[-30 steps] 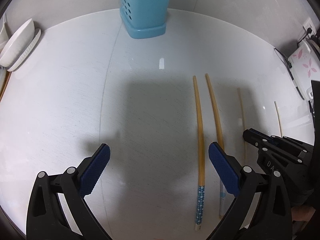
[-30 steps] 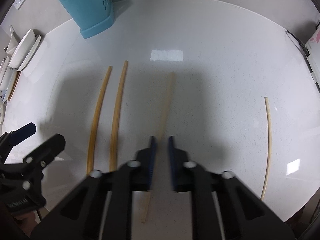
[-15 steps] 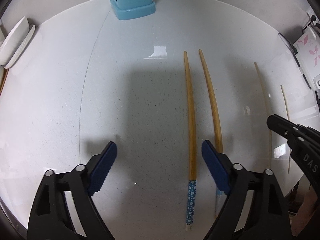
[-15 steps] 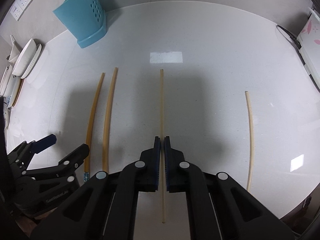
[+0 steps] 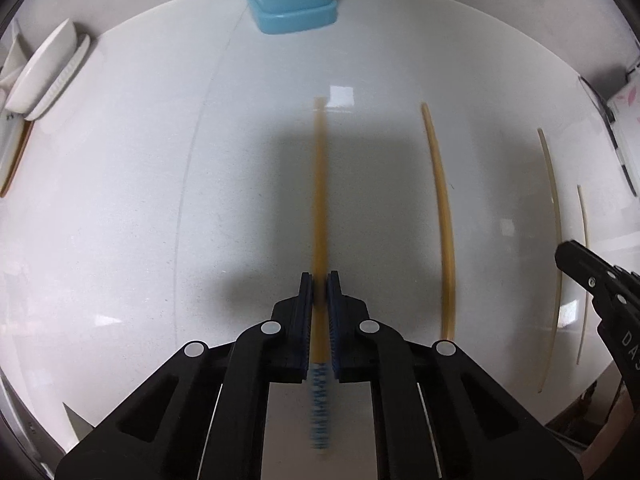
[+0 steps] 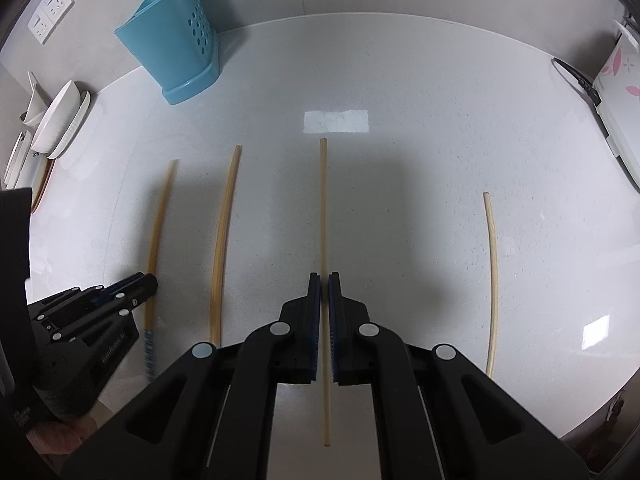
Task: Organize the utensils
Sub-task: 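Grasp a blue-dotted chopstick with the left gripper while the right grasps a plain one, then carry both held chopsticks up to the blue holder, then lower the left chopstick into the holder and open while the right lowers its chopstick inside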
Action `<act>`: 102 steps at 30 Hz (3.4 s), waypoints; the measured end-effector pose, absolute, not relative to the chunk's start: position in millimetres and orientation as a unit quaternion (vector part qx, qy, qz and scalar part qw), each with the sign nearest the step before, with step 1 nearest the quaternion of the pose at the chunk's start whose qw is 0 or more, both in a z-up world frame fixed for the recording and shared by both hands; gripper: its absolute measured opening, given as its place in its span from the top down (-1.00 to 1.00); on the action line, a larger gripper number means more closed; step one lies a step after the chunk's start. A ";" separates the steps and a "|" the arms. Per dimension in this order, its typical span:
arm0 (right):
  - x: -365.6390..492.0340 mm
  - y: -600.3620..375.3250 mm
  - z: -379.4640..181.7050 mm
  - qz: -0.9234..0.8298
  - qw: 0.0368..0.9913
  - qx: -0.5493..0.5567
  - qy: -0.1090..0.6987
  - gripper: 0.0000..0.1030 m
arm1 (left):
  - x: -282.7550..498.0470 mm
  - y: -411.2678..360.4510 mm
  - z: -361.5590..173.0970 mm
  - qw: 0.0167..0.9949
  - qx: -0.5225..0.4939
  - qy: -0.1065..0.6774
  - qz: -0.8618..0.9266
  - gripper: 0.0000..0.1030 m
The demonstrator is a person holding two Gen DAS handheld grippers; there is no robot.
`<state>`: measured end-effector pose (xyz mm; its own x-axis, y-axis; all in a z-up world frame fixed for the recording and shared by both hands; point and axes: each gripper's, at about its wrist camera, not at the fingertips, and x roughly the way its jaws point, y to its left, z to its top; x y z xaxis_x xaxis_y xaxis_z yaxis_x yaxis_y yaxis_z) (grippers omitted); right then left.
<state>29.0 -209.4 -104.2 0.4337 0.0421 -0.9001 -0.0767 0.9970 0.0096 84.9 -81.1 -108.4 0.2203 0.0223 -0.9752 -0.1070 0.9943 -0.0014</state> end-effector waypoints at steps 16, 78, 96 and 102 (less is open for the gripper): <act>35.7 -198.3 -87.7 0.041 0.859 -0.018 0.511 0.94 | 85.6 -63.5 -81.3 0.805 -0.063 0.588 0.042 0.87; 138.1 -120.8 91.1 0.115 0.955 -0.008 0.273 0.94 | 219.8 -8.4 131.1 0.907 -0.076 0.414 0.024 0.87; 171.5 -122.0 92.2 0.134 0.958 0.005 0.252 0.94 | 284.7 -2.9 108.9 0.912 -0.092 0.400 0.001 0.87; 178.7 -123.5 80.2 0.137 0.956 0.012 0.260 0.94 | 296.4 -7.9 82.8 0.909 -0.083 0.408 0.001 0.87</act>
<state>178.7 -123.5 80.2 0.8277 0.2679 -0.4931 -0.2555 0.9622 0.0940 296.4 -7.9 82.8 0.6678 -0.0648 -0.7415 -0.0702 0.9863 -0.1495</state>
